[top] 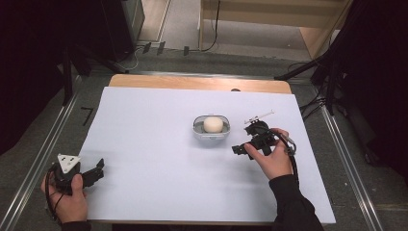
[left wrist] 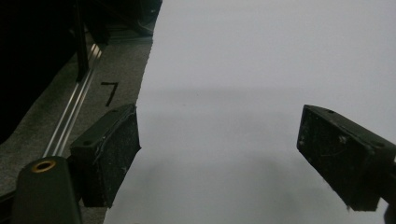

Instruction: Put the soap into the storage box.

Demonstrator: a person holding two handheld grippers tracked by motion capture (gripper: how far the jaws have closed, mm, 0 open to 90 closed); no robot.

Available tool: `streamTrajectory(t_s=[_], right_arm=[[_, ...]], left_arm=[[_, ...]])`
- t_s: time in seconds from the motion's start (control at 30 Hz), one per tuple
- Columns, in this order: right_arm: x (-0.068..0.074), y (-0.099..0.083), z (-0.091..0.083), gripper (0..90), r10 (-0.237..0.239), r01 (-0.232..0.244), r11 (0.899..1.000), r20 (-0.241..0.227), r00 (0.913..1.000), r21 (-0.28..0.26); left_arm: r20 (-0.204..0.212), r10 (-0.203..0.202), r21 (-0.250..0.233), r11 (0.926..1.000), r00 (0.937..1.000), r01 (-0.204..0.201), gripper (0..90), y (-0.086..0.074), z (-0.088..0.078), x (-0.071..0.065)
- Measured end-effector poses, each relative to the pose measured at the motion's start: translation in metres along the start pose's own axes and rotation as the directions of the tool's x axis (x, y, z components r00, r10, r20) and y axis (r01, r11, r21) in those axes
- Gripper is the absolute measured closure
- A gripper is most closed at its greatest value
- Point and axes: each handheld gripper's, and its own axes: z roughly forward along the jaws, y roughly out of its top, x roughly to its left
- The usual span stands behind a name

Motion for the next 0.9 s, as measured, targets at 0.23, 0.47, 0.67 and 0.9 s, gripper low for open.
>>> streamTrajectory(t_s=[0.23,0.47,0.67,0.9], right_arm=[[-0.003,-0.009,-0.002,7.4,-0.002,0.002,1.0,0.003,1.0,-0.014],[-0.008,-0.018,-0.005,6.0,0.003,-0.003,1.0,0.008,1.0,-0.017],[-0.01,-0.025,-0.007,3.4,-0.005,0.005,1.0,0.01,0.9999,-0.022],[-0.016,-0.037,-0.012,2.9,0.008,-0.007,0.999,0.016,0.9998,-0.039]], left_arm=[[0.002,0.0,-0.002,1.0,1.0,0.0,14.1,0.0,0.0,0.0],[0.0,0.0,0.0,1.0,1.0,0.0,14.1,0.0,0.0,0.0],[0.001,0.0,0.0,1.0,1.0,0.0,14.1,0.0,0.0,0.0],[0.001,0.0,0.0,1.0,1.0,0.0,14.1,0.0,0.0,0.0]])
